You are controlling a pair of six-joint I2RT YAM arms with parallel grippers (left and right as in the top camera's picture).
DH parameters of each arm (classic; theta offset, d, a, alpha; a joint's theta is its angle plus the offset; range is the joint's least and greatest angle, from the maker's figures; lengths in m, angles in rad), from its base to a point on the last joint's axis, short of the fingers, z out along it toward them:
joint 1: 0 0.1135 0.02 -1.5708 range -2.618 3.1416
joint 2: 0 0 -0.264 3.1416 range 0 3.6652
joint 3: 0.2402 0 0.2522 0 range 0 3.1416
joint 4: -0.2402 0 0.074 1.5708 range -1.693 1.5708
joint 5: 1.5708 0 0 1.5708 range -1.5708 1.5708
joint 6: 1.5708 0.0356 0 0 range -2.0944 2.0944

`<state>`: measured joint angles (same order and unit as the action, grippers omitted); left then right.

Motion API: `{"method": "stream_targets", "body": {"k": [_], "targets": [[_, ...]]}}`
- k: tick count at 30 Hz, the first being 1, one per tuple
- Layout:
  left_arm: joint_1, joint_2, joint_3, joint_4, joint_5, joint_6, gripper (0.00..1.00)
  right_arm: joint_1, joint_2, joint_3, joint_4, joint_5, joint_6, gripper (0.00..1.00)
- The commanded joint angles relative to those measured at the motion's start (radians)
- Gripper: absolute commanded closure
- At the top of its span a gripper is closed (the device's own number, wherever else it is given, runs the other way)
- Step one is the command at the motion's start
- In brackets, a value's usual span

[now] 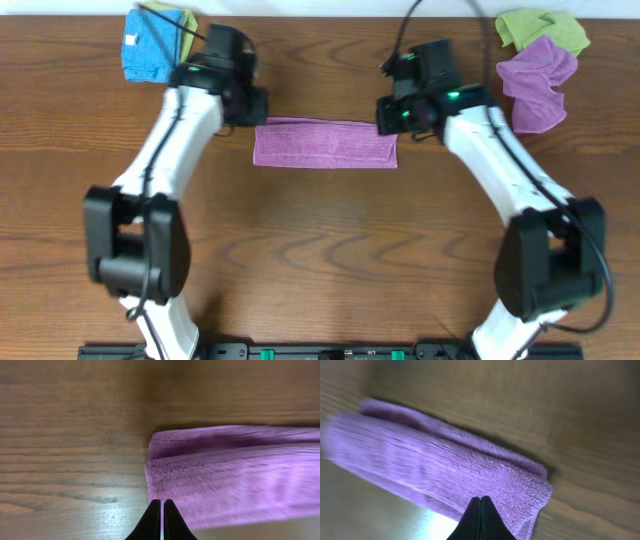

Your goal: Fold the cloth

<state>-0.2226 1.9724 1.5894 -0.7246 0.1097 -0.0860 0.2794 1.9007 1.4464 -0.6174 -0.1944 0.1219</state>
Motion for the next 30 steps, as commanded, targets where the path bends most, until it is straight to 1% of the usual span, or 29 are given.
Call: {"method": "stream_targets", "body": {"k": [1, 8, 12, 18, 22, 30], "targets": [[-0.009, 0.073, -0.004, 0.012, -0.104, -0.054, 0.94, 0.005, 0.042, -0.003, -0.007, 0.112, 0.028, 0.99], [-0.013, 0.134, -0.004, 0.018, 0.0, -0.061, 0.94, 0.003, 0.064, -0.003, -0.023, 0.113, 0.031, 0.99], [-0.013, 0.13, -0.003, 0.021, 0.079, -0.06, 0.94, 0.003, 0.065, -0.003, -0.023, 0.113, 0.031, 0.99], [-0.014, 0.079, -0.003, 0.007, 0.079, -0.059, 0.94, 0.003, 0.065, -0.003, -0.023, 0.112, 0.031, 0.99], [-0.014, 0.076, -0.006, -0.009, 0.079, -0.059, 0.94, 0.002, 0.065, -0.003, -0.023, 0.113, 0.03, 0.99], [-0.03, 0.076, -0.084, 0.03, 0.071, -0.06, 0.94, 0.003, 0.065, -0.003, -0.023, 0.113, 0.03, 0.99]]}}
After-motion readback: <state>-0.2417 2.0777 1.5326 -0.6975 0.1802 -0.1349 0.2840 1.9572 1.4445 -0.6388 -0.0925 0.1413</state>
